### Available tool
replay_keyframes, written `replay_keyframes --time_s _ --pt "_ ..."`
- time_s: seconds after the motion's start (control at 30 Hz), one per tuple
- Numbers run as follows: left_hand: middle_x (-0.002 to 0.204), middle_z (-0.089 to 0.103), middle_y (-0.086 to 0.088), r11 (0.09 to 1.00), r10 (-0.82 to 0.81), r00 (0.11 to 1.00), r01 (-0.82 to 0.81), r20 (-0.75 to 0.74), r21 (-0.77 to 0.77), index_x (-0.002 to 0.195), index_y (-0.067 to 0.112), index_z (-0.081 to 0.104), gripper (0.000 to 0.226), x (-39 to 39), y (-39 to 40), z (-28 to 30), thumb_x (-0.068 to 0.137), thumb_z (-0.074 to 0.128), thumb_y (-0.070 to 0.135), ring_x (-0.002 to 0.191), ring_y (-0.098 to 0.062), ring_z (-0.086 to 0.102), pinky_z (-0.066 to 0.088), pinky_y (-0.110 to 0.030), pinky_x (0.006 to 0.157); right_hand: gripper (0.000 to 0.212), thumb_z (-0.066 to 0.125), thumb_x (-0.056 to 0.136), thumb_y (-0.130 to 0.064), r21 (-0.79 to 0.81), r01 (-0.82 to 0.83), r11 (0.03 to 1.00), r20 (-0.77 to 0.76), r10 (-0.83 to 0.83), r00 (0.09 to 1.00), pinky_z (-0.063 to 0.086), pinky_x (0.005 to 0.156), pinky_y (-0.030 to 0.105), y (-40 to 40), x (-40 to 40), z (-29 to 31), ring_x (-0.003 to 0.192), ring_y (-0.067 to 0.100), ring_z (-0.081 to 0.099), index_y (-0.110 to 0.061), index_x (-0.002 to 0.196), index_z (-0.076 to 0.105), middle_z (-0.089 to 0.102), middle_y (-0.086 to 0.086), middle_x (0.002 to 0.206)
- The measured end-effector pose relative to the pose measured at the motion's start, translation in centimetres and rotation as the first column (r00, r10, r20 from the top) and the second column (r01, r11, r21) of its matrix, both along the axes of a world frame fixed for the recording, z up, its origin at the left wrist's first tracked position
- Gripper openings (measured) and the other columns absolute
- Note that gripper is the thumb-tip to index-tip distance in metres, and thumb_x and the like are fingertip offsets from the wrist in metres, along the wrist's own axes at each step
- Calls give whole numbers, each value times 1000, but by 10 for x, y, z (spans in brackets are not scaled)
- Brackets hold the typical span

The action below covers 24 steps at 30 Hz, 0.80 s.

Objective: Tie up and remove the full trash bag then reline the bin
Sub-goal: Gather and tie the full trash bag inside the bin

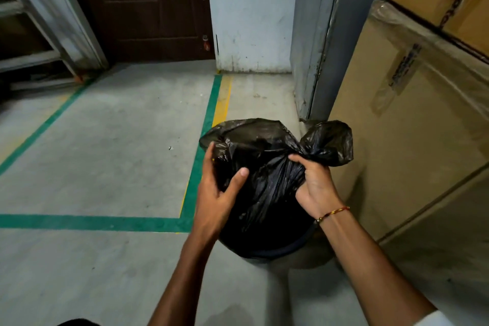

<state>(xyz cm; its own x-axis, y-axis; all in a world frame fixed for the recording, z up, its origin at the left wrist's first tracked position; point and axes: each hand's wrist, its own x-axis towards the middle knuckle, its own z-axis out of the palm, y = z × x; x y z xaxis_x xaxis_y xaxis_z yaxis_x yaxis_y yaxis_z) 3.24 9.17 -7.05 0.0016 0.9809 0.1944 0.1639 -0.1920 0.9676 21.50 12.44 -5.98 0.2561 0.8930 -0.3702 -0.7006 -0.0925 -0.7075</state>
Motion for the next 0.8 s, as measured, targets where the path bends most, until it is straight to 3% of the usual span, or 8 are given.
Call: replay_keyframes --time_s 0.13,0.2,0.3,0.43,0.53,0.6,0.7,0.8 --pt "152 38 10 989 -129 919 148 -372 24 152 33 17 106 -21 0 -14 69 72 68 141 -8 36 35 -43 114 64 67 62 0 -41 27 999 -24 -28 999 47 101 52 3 6 -1 117 36 60 -4 125 62 64 17 127" --pt "158 30 3 994 -88 834 110 -544 7 154 26 16 118 -15 2 -20 61 59 85 147 -14 24 28 -43 117 62 63 65 3 -44 22 999 -14 -23 1000 49 99 49 1 7 5 116 37 61 0 127 60 63 19 128" --pt "160 23 0 991 -122 741 129 -661 -37 153 23 21 122 -5 10 -20 57 43 95 150 -15 11 17 -42 121 50 56 74 8 -56 -8 998 16 9 1000 53 90 44 -2 7 15 113 39 62 4 124 60 64 20 124" --pt "127 51 23 969 -247 904 232 -350 -85 120 51 46 62 5 28 1 67 76 62 121 12 44 36 -25 109 39 54 77 13 12 -41 999 99 39 994 47 100 51 -7 7 19 116 39 59 0 112 68 65 21 120" --pt "128 59 16 919 -392 872 360 -292 -159 125 42 52 77 17 46 7 57 85 59 123 0 52 42 -34 109 44 53 76 16 162 -126 979 177 96 979 43 106 51 -13 5 23 116 33 58 -21 83 75 68 9 105" --pt "131 59 13 893 -450 836 415 -315 -176 129 37 52 86 29 52 4 54 84 62 127 -6 51 42 -39 109 44 52 76 16 234 -183 955 194 139 971 45 104 49 -17 4 30 110 27 59 -23 80 73 67 3 98" --pt "133 59 9 928 -372 851 352 -370 -125 131 37 50 92 49 47 -8 51 81 69 129 -11 49 40 -39 110 39 51 73 15 305 -210 929 117 182 976 51 92 38 -21 5 44 95 21 65 -18 81 71 68 3 90" --pt "129 62 5 975 -223 915 211 -338 -72 127 38 51 81 63 41 -23 56 78 66 127 -18 52 43 -40 107 33 47 73 11 455 -210 865 52 210 976 49 88 33 -29 11 60 83 19 60 -16 88 58 59 8 88"
